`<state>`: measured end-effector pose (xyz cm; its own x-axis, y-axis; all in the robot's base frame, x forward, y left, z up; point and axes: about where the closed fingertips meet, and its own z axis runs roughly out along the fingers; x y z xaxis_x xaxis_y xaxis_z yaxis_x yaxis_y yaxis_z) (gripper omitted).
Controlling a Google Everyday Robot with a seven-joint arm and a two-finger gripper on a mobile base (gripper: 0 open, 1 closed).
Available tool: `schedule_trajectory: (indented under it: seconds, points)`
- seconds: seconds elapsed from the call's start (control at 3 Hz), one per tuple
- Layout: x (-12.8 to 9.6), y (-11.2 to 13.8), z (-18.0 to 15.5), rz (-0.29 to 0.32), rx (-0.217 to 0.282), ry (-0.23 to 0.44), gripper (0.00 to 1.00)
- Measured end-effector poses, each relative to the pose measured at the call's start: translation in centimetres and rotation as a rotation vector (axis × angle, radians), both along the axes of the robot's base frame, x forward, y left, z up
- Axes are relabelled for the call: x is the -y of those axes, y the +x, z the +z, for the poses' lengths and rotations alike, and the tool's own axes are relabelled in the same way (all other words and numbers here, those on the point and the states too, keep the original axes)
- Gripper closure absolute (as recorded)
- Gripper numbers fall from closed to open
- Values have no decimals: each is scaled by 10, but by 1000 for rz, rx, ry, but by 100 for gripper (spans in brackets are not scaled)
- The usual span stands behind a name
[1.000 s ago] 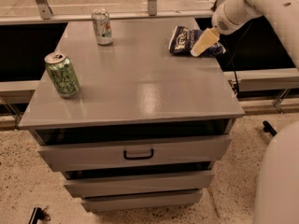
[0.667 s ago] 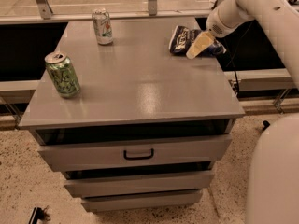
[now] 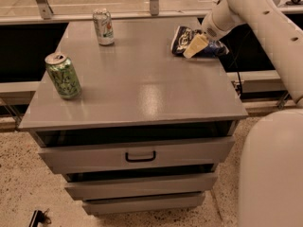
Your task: Move blue chip bag near 7up can
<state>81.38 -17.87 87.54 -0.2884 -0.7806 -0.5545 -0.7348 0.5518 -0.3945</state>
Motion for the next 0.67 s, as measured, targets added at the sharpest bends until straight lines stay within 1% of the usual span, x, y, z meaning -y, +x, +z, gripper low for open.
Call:
schedule_trajectory:
  seconds: [0.67]
  points:
    - [0,7,-10,-13,4,-30,67]
